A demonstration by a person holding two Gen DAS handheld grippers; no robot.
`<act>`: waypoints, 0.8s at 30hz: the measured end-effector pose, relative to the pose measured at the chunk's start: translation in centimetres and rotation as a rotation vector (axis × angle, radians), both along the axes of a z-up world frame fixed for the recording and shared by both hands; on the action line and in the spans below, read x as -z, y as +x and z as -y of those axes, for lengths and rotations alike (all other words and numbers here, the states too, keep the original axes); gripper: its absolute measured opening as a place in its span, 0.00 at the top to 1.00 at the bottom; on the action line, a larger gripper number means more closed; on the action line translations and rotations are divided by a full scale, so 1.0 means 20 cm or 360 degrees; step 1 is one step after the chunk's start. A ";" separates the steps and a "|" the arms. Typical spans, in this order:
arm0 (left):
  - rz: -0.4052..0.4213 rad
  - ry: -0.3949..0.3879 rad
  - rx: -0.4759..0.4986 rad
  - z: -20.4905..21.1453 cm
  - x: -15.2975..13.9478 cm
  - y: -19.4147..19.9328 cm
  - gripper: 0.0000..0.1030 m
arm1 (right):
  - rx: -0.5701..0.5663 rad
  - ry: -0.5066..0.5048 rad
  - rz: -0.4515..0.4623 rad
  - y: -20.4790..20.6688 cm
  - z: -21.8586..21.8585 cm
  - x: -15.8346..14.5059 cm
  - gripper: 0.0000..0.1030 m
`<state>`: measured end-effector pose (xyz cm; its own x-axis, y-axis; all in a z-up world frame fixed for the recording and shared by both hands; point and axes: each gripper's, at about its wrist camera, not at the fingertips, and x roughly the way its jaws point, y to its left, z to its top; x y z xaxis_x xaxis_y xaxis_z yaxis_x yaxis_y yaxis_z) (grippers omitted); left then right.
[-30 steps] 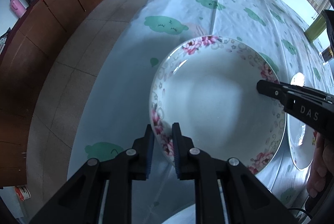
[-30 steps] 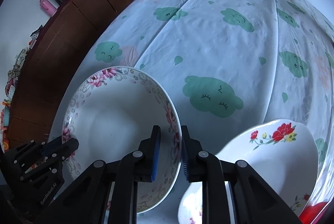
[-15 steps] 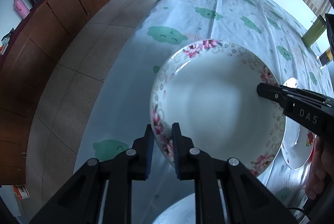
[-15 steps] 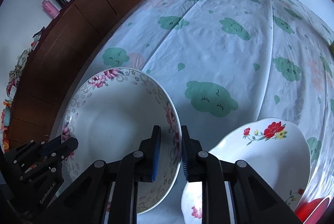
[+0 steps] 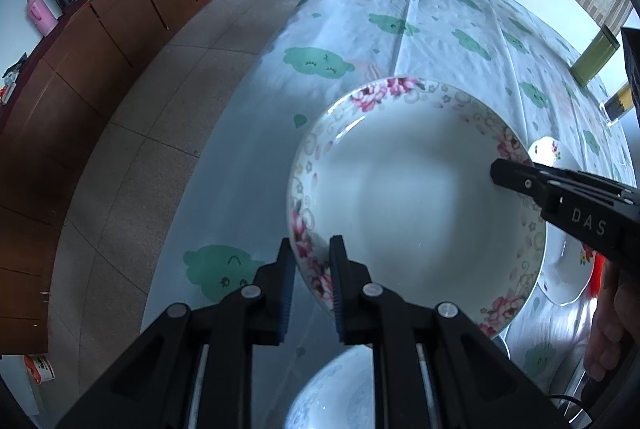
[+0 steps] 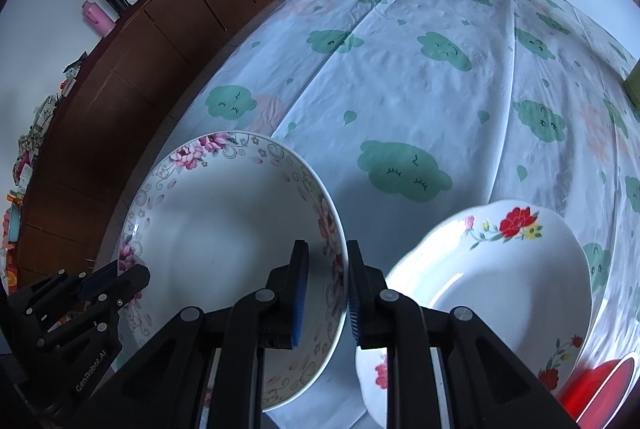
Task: Organize plates and bowls
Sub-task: 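Lift the pink-floral plate with both tools and carry it over the blue-patterned plate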
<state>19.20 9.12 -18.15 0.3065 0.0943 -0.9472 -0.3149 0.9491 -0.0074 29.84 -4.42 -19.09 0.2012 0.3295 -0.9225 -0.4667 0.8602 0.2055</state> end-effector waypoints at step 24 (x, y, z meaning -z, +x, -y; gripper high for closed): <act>0.0046 -0.0015 0.0037 0.02 -0.09 -0.17 0.87 | 0.0058 0.0013 0.0011 -0.20 0.06 -0.07 0.81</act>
